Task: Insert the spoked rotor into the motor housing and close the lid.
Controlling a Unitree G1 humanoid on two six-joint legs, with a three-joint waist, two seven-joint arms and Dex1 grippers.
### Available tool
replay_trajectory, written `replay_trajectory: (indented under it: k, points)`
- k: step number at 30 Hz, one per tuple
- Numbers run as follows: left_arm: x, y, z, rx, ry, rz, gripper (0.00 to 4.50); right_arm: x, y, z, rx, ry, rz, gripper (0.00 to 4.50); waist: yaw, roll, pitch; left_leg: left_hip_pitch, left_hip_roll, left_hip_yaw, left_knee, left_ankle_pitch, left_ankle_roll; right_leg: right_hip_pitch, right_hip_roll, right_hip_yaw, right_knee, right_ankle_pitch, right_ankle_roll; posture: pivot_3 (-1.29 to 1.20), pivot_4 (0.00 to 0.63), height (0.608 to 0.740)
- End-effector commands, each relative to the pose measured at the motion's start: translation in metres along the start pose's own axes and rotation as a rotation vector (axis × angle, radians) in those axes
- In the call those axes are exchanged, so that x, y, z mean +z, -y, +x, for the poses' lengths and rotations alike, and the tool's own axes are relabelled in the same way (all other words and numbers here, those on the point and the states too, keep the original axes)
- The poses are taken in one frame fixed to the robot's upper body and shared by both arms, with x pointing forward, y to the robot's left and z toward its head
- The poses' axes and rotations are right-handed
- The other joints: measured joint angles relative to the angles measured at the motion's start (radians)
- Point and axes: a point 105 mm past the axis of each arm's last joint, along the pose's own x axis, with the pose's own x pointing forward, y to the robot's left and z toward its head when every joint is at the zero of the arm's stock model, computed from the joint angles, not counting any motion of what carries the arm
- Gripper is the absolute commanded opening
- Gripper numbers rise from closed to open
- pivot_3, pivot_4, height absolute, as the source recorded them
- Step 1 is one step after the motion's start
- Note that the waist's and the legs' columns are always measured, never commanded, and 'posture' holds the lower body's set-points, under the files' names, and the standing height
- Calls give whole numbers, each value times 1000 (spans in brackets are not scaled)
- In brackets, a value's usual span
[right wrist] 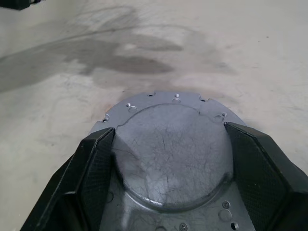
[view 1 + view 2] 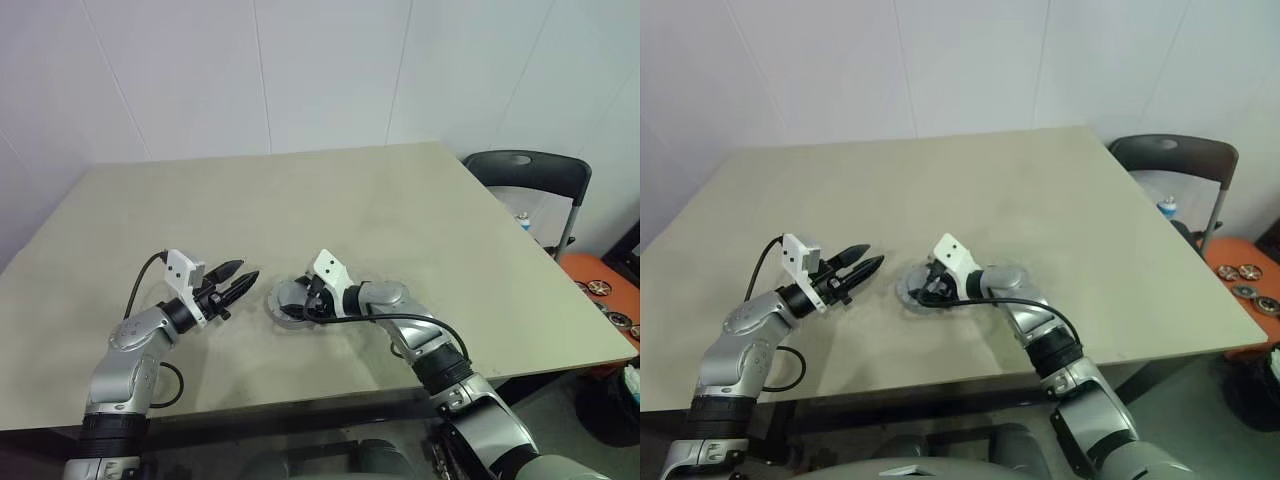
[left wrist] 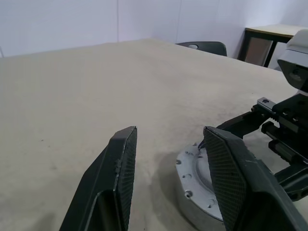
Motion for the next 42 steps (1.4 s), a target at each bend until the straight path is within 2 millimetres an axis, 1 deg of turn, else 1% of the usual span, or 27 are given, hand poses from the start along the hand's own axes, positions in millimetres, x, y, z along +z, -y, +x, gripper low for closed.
replay_trajectory:
  k: [1, 6, 11, 15, 20, 22, 30, 34, 42]
  points:
    - [16, 0, 3, -7, 47, 47, 2344, 13, 14, -2, -70, 66, 42, 3222, 1, 0, 0, 0, 0, 0, 0, 0, 0, 0, 0, 0, 0, 0, 0, 0, 0, 740]
    - [16, 0, 4, -9, 48, 47, 2344, 13, 14, -3, -62, 54, 3, 3222, 2, 2, 1, -1, 0, 0, 0, 0, 0, 0, 0, 0, 0, 0, 0, 0, 0, 740]
    - [17, -1, 4, -7, 50, 46, 2344, 5, 10, -4, -33, 19, -54, 3222, 2, 2, 2, -2, 0, 0, -1, 0, 0, -2, 0, 0, -1, 0, 0, 0, 0, 740]
    - [16, 0, 3, -5, 48, 43, 2344, 7, 3, -6, 22, 28, 4, 3222, 3, 2, 2, -2, -1, 0, -1, 0, 0, -2, -1, 0, -2, 0, 0, 0, 0, 740]
    - [15, -1, 3, 0, 48, 44, 2344, 21, -1, -10, 98, 78, 131, 3222, 3, 2, 2, -2, -1, 0, -2, 0, 0, -2, -1, 0, -2, 0, 0, 0, 0, 740]
    - [15, -2, 2, 2, 49, 45, 2344, 25, -3, -12, 120, 85, 147, 3222, 3, 3, 3, -3, -1, 0, -2, 0, 0, -2, -1, 0, -2, 0, 0, 0, 0, 740]
    - [16, -2, 2, 6, 51, 49, 2344, 12, -2, -10, 101, 32, 37, 3222, 2, 4, 4, -3, -1, 0, -2, -1, 1, -3, -1, 0, -2, 0, 0, 0, 0, 740]
    - [17, -2, 1, 7, 51, 48, 2344, 13, -10, -8, 126, 34, 5, 3222, 3, 4, 4, -3, -1, 0, -2, -1, 1, -3, -1, 0, -2, 0, 0, 0, 0, 740]
    - [17, -1, 2, 6, 52, 47, 2344, 2, -13, -13, 178, -13, -19, 3222, 3, 4, 4, -3, -1, 0, -3, -1, 1, -3, -1, 0, -3, 0, 0, 0, 0, 740]
